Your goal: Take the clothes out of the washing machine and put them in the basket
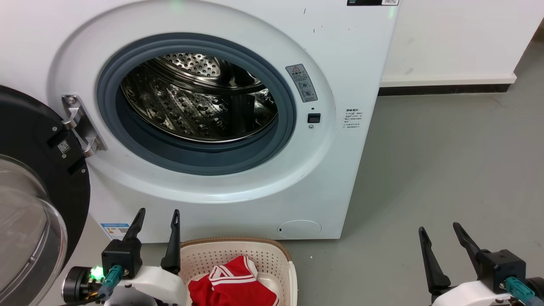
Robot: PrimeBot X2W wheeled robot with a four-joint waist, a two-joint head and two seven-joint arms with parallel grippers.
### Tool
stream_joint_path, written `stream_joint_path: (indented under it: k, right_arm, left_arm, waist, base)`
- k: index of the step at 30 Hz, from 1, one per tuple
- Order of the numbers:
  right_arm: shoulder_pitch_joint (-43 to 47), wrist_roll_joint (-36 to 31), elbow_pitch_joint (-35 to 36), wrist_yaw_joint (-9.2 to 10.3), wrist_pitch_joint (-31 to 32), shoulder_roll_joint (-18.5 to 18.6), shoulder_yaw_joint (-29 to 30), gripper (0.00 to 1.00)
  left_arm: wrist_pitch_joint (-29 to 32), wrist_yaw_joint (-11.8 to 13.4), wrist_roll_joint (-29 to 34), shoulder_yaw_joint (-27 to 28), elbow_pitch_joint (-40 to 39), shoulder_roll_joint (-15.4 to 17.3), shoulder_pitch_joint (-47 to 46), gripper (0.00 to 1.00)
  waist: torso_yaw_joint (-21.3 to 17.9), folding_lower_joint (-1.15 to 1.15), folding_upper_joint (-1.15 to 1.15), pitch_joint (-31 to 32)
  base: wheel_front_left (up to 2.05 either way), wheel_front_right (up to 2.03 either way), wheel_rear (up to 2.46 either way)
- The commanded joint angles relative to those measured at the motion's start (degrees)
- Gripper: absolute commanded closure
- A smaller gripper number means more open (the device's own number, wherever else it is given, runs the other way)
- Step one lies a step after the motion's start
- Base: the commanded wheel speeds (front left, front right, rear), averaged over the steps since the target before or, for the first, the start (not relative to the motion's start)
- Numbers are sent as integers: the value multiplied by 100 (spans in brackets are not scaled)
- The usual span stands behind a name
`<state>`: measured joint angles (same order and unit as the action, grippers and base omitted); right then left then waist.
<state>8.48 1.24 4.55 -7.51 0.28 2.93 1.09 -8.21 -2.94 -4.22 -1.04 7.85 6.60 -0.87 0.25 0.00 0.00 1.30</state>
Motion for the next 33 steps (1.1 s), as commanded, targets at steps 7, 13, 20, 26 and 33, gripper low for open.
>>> stream_joint_path:
  k: [7,13,20,26,33]
  right_arm:
    - [-100,0,-14,4,-33,-10,-32,0]
    - [-118,11,-12,4,-39,-10,-37,0]
    - [22,158,-124,-1,-49,-2,-60,100]
    - [-135,1133,-289,-1,-28,62,-56,100]
    - [-274,1870,-438,0,-16,104,-63,100]
  left_arm:
    - [-30,59,-65,1,16,34,-15,0]
    - [-60,87,-96,-21,33,70,-60,0]
    - [15,53,-228,29,205,2,-33,100]
    - [199,2,-1075,131,271,-34,-110,100]
    - [278,-38,-1750,151,264,-62,-122,100]
  waist:
    - [-35,0,0,-56]
    - [-45,0,0,-75]
    - [-46,0,0,-77]
    - [-44,0,0,-81]
    - [-44,0,0,-84]
  base:
    - [0,0,0]
    - [0,0,0]
    - [0,0,0]
    - [0,0,0]
    - [0,0,0]
